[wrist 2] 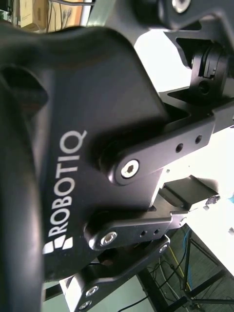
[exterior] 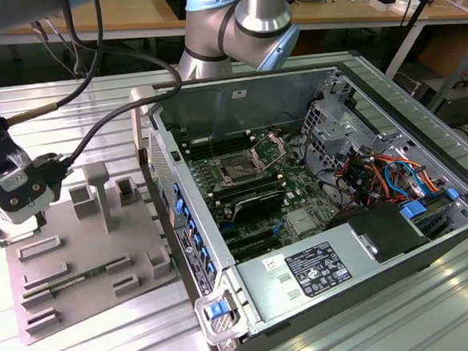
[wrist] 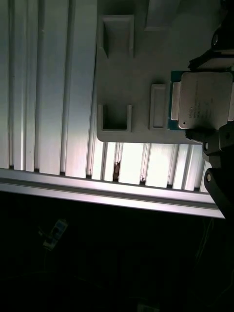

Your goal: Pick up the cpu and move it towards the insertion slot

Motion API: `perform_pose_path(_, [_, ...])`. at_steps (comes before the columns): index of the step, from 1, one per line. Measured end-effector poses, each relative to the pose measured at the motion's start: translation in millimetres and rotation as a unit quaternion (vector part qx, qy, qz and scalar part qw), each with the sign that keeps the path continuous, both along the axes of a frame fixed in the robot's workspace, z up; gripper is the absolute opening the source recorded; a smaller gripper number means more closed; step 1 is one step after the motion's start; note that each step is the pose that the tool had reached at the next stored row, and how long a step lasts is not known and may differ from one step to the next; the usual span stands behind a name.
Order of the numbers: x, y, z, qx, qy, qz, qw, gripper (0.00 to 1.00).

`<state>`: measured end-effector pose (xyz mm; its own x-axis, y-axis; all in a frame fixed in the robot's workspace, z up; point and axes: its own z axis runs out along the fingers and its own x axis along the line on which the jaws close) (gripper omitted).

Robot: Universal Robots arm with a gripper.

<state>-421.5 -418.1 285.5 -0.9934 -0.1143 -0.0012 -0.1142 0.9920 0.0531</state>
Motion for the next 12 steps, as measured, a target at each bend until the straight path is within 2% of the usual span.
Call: perform_pose_path(12, [0.0, 0.0, 6.6, 0.0, 0.0, 0.0, 1.0, 0.55])
